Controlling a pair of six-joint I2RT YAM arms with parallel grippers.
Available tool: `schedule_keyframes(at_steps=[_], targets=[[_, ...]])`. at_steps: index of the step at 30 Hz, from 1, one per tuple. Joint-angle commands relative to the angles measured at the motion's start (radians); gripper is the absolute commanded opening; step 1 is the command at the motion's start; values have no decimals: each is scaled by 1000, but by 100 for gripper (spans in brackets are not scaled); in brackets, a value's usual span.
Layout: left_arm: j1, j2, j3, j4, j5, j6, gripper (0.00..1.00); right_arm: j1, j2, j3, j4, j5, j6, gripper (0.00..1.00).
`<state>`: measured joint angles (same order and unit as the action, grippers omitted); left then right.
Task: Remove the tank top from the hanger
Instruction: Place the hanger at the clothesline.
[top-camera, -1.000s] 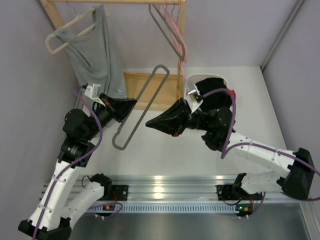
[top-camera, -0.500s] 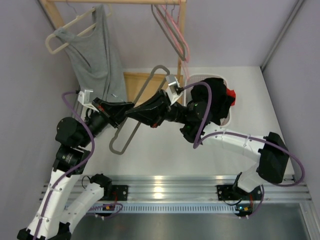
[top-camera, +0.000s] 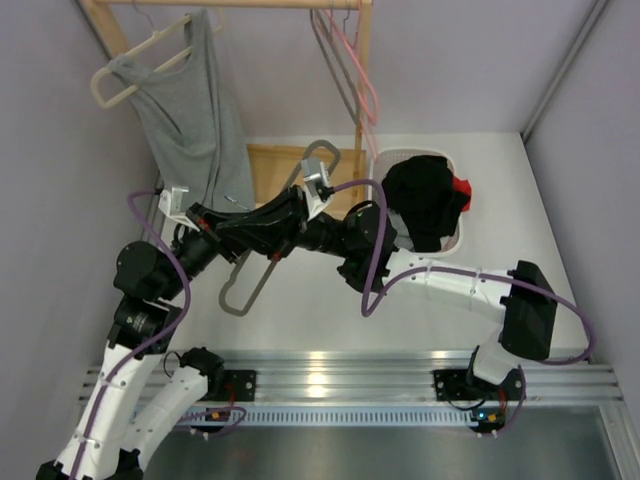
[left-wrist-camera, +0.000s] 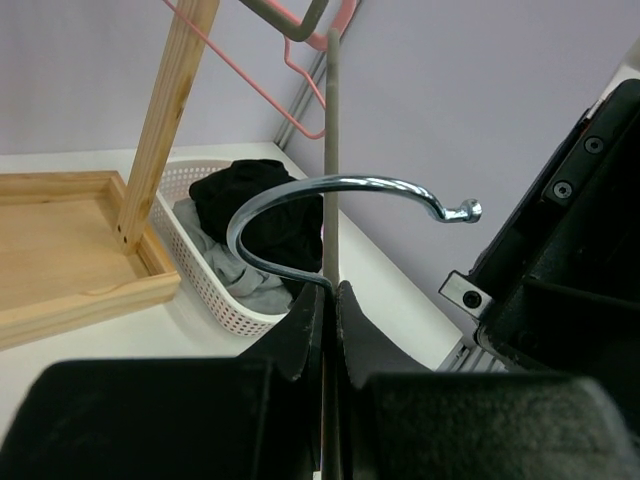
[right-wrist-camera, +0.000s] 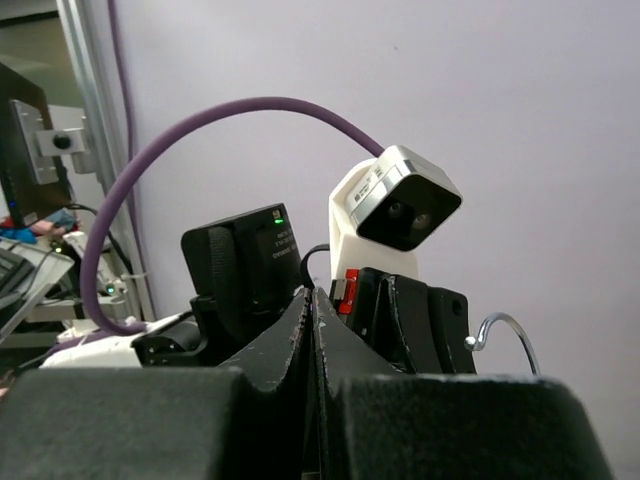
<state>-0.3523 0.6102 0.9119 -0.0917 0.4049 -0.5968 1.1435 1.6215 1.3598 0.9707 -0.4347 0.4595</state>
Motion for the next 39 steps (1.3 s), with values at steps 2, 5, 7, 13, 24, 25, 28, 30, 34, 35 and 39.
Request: schedule_keyframes(at_steps=[2, 5, 7, 13, 24, 25, 28, 30, 34, 35, 39], targets=[[1, -23, -8, 44, 23, -6, 0, 58, -18, 44, -89, 146, -166, 0], [3, -27, -8, 44, 34, -14, 0, 73, -22, 48, -119, 233, -222, 0], [1, -35, -7, 44, 35, -17, 0, 74, -23, 48, -136, 292, -252, 0], [1, -40, 5, 44, 74, -21, 0, 75, -23, 44, -101, 467, -303, 0], [1, -84, 21, 43, 173, -26, 0, 70, 15, 82, -107, 542, -371, 0], [1, -84, 21, 44, 173, -26, 0, 68, 17, 87, -110, 542, -371, 0], [1, -96, 12, 44, 192, -21, 0, 67, 17, 91, -112, 545, -374, 0], [1, -102, 8, 44, 181, -21, 0, 67, 15, 90, -115, 559, -378, 0], [1, -116, 25, 44, 183, -12, 0, 62, 8, 78, -121, 591, -398, 0], [1, -119, 28, 44, 181, -8, 0, 61, 3, 71, -119, 594, -401, 0], [3, -141, 33, 43, 160, 8, 0, 58, -26, 38, -115, 623, -418, 0]])
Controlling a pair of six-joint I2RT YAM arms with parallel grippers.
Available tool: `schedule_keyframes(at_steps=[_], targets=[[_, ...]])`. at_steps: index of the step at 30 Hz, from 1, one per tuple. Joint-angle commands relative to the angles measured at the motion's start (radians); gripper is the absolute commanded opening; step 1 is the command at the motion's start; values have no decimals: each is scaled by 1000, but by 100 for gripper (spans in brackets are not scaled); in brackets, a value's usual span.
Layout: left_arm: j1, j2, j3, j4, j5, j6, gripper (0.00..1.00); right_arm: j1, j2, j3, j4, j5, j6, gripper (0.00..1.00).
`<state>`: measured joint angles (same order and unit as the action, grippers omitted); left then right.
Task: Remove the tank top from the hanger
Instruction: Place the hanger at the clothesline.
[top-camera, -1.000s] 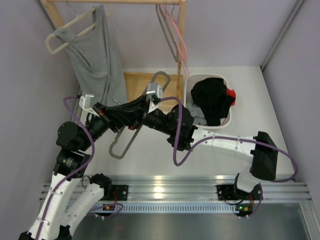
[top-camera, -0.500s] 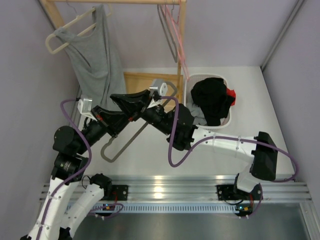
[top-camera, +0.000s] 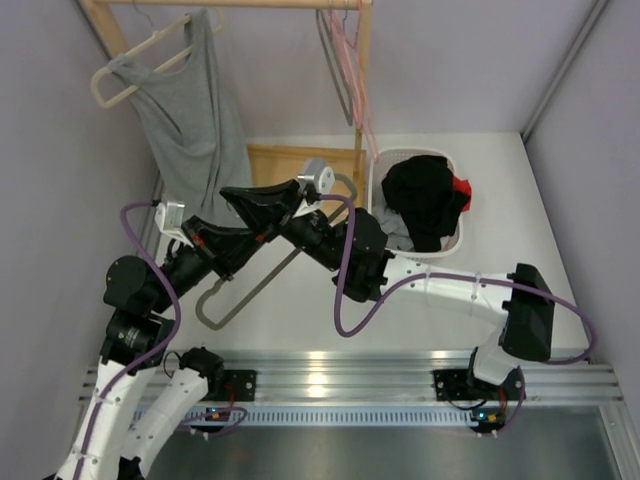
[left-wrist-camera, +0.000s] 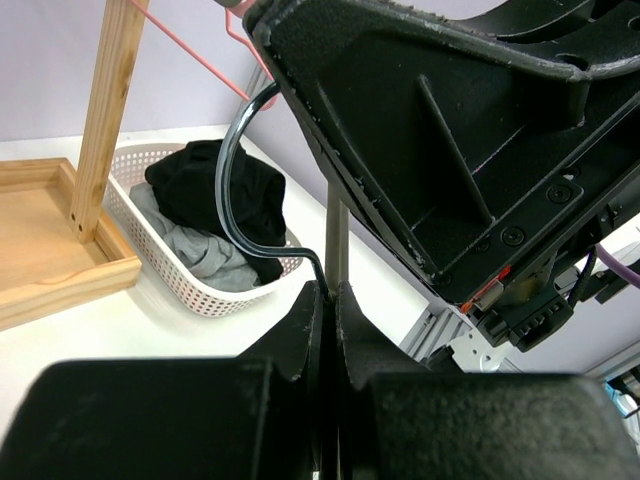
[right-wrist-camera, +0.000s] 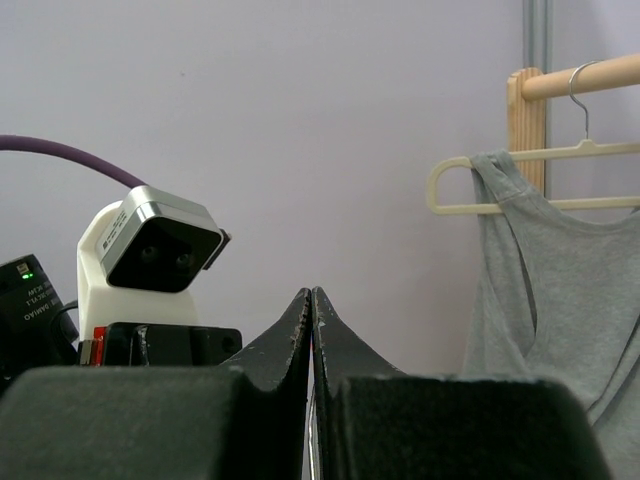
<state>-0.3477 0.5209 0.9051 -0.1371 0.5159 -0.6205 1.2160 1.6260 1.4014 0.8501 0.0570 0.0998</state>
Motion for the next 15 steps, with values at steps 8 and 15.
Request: schedule_keyframes(at_steps=[8, 15], targets=[[-4, -58, 44, 90, 42, 35, 0, -23, -74, -53, 12, 164, -89, 0], [-2, -59, 69, 90, 49, 35, 0, -42, -87, -79, 4, 181, -91, 0]])
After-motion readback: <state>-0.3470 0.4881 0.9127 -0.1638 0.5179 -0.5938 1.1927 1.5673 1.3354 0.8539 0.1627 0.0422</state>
